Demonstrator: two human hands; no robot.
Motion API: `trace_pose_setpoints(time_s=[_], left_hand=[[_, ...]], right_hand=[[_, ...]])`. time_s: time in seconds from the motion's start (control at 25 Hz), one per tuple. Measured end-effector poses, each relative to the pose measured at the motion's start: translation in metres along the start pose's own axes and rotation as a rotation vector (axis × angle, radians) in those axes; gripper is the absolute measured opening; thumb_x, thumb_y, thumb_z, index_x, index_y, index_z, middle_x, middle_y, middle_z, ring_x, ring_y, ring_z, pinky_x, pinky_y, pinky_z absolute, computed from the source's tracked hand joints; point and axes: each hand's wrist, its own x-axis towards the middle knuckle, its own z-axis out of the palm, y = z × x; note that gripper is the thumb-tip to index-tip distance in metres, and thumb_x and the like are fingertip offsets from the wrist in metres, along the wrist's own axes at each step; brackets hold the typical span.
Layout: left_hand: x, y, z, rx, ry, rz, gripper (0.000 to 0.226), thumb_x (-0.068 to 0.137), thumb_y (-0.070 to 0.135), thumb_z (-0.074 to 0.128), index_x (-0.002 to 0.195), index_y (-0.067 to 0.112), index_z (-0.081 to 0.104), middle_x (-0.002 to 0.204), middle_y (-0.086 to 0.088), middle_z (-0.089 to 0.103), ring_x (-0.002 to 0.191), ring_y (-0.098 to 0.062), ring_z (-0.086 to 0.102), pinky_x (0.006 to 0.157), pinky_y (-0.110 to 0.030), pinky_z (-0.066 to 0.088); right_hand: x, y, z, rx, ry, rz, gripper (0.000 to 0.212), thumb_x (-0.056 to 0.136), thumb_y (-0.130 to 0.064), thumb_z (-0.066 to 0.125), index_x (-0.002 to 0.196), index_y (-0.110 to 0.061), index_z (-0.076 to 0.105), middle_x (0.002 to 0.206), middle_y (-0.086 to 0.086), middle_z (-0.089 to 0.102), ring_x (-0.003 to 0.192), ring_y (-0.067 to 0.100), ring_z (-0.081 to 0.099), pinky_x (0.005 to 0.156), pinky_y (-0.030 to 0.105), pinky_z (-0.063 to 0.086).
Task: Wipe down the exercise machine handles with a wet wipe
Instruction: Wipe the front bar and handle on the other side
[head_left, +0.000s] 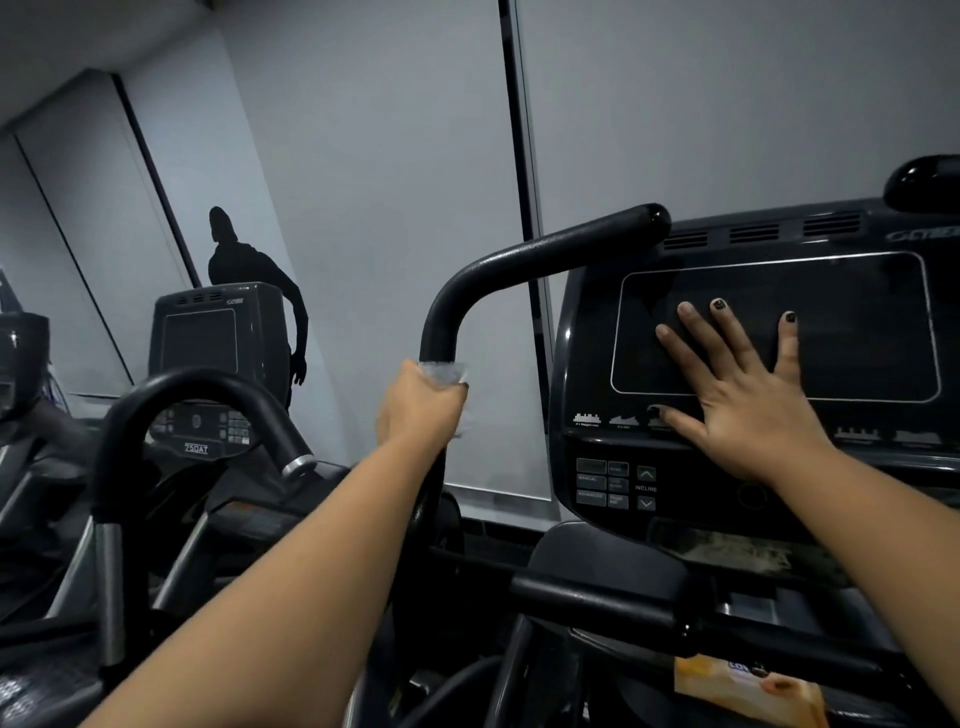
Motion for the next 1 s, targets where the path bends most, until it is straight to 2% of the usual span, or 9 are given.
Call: trace_pose_setpoints(time_s=[0.08, 0.16, 0.28, 0.4, 0.52, 0.56, 0.72, 0.84, 1.0], left_hand=[[0.004, 0.007, -0.006, 0.048, -0.020, -0.053, 0.021, 0.074, 0.043, 0.068, 0.089, 0.029, 0.063, 0.073, 0.013, 0.061, 0.069, -0.014, 0.060, 0.065, -0.025, 0.044], [0.014, 0.019, -0.009, -0.062, -0.045, -0.134, 0.026, 0.069, 0.035, 0.079, 0.084, 0.021, 0.063, 0.078, 0.007, 0.064, 0.081, -0.020, 0.065, 0.077, -0.029, 0.053], [0.030, 0.044, -0.011, -0.274, -0.023, -0.153, 0.033, 0.062, 0.021, 0.087, 0.079, 0.017, 0.059, 0.082, -0.002, 0.066, 0.085, -0.026, 0.069, 0.086, -0.035, 0.057], [0.047, 0.065, -0.011, -0.276, -0.036, -0.019, 0.037, 0.054, 0.028, 0.087, 0.084, 0.016, 0.068, 0.077, -0.001, 0.071, 0.074, -0.022, 0.070, 0.077, -0.035, 0.060], [0.049, 0.066, -0.008, -0.272, -0.025, 0.065, 0.021, 0.067, 0.027, 0.083, 0.081, 0.019, 0.069, 0.067, 0.000, 0.068, 0.060, -0.021, 0.067, 0.054, -0.027, 0.054], [0.046, 0.064, -0.008, -0.282, -0.001, 0.072, 0.019, 0.069, 0.026, 0.082, 0.082, 0.021, 0.068, 0.068, 0.001, 0.068, 0.058, -0.020, 0.067, 0.051, -0.024, 0.051], [0.032, 0.044, -0.004, -0.292, 0.003, 0.003, 0.016, 0.073, 0.023, 0.076, 0.086, 0.019, 0.069, 0.070, -0.001, 0.066, 0.057, -0.019, 0.066, 0.051, -0.023, 0.051], [0.015, 0.015, 0.003, -0.280, -0.007, -0.053, 0.013, 0.072, 0.021, 0.076, 0.079, 0.018, 0.066, 0.069, -0.004, 0.066, 0.064, -0.026, 0.068, 0.060, -0.031, 0.057], [-0.016, -0.020, 0.010, -0.192, -0.013, -0.095, 0.016, 0.076, 0.013, 0.071, 0.073, 0.016, 0.055, 0.058, 0.000, 0.056, 0.058, -0.024, 0.060, 0.058, -0.027, 0.050]], right_hand=[[0.001, 0.000, 0.001, -0.006, 0.009, -0.004, 0.083, 0.087, -0.069, 0.022, 0.157, -0.027, 0.010, 0.165, -0.001, -0.002, 0.152, 0.023, -0.002, 0.113, 0.069, -0.001], [0.001, 0.001, 0.001, 0.000, 0.018, -0.004, 0.083, 0.086, -0.069, 0.022, 0.157, -0.026, 0.011, 0.165, -0.001, -0.001, 0.152, 0.023, -0.001, 0.113, 0.070, 0.001], [0.000, 0.001, 0.005, -0.004, 0.043, -0.008, 0.084, 0.086, -0.069, 0.023, 0.157, -0.026, 0.013, 0.165, -0.001, 0.000, 0.152, 0.023, 0.001, 0.113, 0.070, 0.003], [0.001, 0.001, 0.007, -0.002, 0.065, -0.014, 0.084, 0.085, -0.069, 0.026, 0.157, -0.026, 0.013, 0.166, -0.001, 0.000, 0.152, 0.024, 0.002, 0.113, 0.070, 0.003], [0.002, 0.001, 0.007, 0.002, 0.057, -0.013, 0.084, 0.086, -0.070, 0.023, 0.157, -0.027, 0.010, 0.165, -0.002, -0.003, 0.152, 0.023, -0.002, 0.113, 0.069, 0.000], [0.001, 0.002, 0.007, 0.004, 0.052, -0.009, 0.083, 0.087, -0.070, 0.021, 0.157, -0.027, 0.008, 0.165, -0.002, -0.004, 0.152, 0.023, -0.003, 0.113, 0.069, 0.000], [0.000, 0.001, 0.003, 0.016, 0.006, -0.003, 0.082, 0.087, -0.072, 0.017, 0.157, -0.030, 0.002, 0.165, -0.004, -0.011, 0.151, 0.021, -0.011, 0.113, 0.068, -0.004], [0.000, 0.000, 0.002, 0.027, -0.027, 0.010, 0.083, 0.086, -0.073, 0.014, 0.157, -0.032, 0.000, 0.164, -0.005, -0.013, 0.150, 0.020, -0.015, 0.113, 0.067, -0.008], [0.001, 0.001, -0.002, 0.042, -0.040, 0.010, 0.083, 0.086, -0.075, 0.011, 0.156, -0.033, -0.003, 0.164, -0.005, -0.014, 0.150, 0.019, -0.018, 0.113, 0.067, -0.011]])
